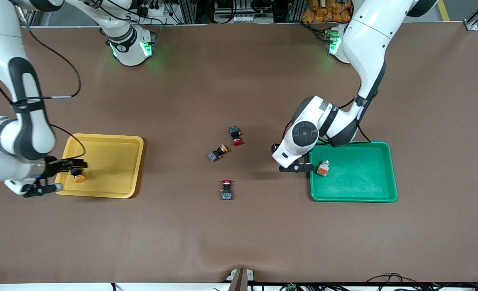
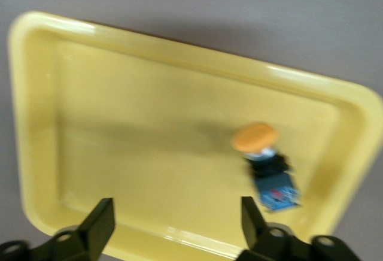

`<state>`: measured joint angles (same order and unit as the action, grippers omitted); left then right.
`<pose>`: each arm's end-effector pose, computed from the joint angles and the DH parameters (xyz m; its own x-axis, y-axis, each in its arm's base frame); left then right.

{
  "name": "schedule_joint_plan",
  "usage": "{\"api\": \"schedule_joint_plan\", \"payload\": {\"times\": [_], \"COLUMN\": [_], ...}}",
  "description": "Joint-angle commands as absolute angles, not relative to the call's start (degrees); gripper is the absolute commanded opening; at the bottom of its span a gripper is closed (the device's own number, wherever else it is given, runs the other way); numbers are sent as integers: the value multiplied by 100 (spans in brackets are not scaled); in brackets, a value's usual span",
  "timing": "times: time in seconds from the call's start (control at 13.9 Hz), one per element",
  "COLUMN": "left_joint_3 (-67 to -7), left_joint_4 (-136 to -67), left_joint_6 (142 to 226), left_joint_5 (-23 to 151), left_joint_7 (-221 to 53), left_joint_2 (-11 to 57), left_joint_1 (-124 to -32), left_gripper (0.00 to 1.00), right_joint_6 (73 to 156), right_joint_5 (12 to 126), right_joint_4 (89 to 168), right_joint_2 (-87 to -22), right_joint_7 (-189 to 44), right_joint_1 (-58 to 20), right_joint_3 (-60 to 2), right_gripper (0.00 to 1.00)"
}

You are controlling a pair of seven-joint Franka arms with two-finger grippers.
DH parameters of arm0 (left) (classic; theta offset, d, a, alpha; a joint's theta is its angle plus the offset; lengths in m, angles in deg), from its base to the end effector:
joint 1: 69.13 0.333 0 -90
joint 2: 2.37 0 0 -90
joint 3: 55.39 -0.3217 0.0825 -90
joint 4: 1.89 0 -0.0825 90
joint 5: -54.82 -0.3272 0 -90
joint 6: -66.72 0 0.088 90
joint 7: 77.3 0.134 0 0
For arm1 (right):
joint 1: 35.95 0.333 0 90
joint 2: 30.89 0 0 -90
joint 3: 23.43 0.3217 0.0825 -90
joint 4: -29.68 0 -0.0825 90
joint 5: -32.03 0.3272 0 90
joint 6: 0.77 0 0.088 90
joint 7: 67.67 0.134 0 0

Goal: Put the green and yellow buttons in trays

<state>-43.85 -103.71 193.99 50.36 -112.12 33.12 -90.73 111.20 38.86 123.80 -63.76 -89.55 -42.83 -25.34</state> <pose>0.5103 -0.3175 0.2213 0.9860 0.0074 -0.1669 0.0008 -0.9992 -0.0395 0.6004 -0.0796 0.2757 0.9594 0.1854 -0.2127 0.1509 -0.9741 -0.1684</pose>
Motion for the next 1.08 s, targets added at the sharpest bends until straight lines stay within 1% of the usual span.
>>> {"api": "schedule_joint_plan", "payload": {"times": [0.0,0.14,0.36,0.5,0.65,0.72,1.0], "left_joint_3": [-4318,-4274,-4274,-4274,-4283,-4283,-4283], "left_joint_4": [-10903,-11104,-11219,-11263,-11359,-11429,-11448], "left_joint_6": [19671,19671,19697,19723,19942,20091,20215], "left_joint_5": [4928,4928,4928,4928,4928,4928,4928], "left_joint_7": [-11149,-11158,-11149,-11149,-11149,-11149,-11149], "left_joint_2": [2962,2769,2742,2760,2803,2804,2891], "left_joint_1": [-9040,-9032,-9040,-9014,-9005,-9005,-8988], "left_gripper": [100,100,100,100,100,100,100], "right_joint_6": [11103,11094,11094,11129,11182,11234,11542], "right_joint_5": [4036,4501,4731,4741,4749,4749,4749], "right_joint_4": [12215,12223,12223,12215,12171,12136,12057], "right_joint_2": [-6561,-6622,-6675,-6675,-6675,-6684,-6693], "right_joint_7": [-8229,-7736,-6946,-6225,-5540,-5127,-3326], "right_joint_1": [-3842,-3613,-3306,-3051,-2700,-2524,-1734], "right_joint_3": [-2537,-2537,-2537,-2528,-2536,-2528,-2537], "right_gripper": [100,100,100,100,100,100,100]}}
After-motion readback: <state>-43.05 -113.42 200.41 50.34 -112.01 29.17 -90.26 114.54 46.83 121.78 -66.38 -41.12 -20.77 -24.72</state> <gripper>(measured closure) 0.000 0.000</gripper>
